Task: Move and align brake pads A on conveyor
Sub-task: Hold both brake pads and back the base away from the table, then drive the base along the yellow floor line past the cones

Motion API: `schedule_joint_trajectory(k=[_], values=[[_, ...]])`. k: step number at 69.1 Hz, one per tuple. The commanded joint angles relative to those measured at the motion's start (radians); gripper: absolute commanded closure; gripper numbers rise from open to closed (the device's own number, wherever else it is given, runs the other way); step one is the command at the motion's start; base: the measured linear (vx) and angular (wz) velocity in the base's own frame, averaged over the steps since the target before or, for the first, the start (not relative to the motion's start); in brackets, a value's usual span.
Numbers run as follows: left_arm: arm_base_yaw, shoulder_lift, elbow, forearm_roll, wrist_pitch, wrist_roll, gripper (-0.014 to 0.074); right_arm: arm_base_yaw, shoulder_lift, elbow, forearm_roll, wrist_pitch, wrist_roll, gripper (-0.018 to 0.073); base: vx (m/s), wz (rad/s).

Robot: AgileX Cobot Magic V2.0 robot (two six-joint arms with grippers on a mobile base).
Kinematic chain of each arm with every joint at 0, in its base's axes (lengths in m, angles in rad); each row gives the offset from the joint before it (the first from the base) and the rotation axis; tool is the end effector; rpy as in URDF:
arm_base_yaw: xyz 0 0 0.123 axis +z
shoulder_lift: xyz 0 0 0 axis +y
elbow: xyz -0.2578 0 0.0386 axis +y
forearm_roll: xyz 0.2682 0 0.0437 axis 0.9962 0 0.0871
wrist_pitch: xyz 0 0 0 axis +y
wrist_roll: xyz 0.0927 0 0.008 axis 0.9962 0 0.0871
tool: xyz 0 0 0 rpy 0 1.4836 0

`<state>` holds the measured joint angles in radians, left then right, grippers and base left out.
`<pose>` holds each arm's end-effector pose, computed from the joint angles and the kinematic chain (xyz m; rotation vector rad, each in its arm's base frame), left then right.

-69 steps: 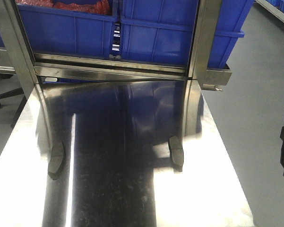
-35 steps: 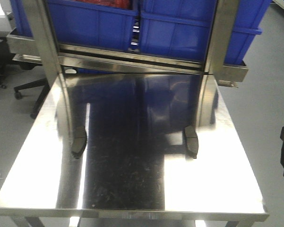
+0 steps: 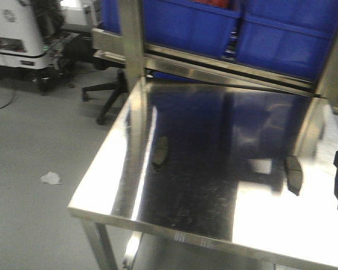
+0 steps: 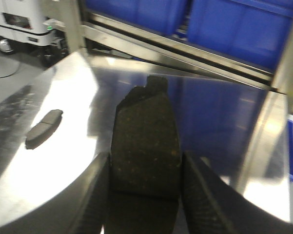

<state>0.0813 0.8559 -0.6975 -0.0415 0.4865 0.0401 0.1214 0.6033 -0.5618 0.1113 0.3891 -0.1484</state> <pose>0.2102 0.0153 0.2945 -0.0714 2.1270 0.0294 0.1653 0.0241 0.3024 -0.1876 1.9035 0.0916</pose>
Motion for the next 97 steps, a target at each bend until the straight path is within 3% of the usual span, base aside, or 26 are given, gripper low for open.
schedule_joint_trajectory(k=[1,97], values=[[-0.003,-0.013,-0.027,-0.008,-0.083,0.0,0.0482,-0.002,-0.001,-0.032,0.001,-0.089,-0.01,0.0375,-0.07,0.56],[-0.003,-0.013,-0.027,-0.008,-0.082,0.0,0.0482,-0.002,-0.001,-0.032,0.001,-0.089,-0.01,0.0374,0.03,0.64]])
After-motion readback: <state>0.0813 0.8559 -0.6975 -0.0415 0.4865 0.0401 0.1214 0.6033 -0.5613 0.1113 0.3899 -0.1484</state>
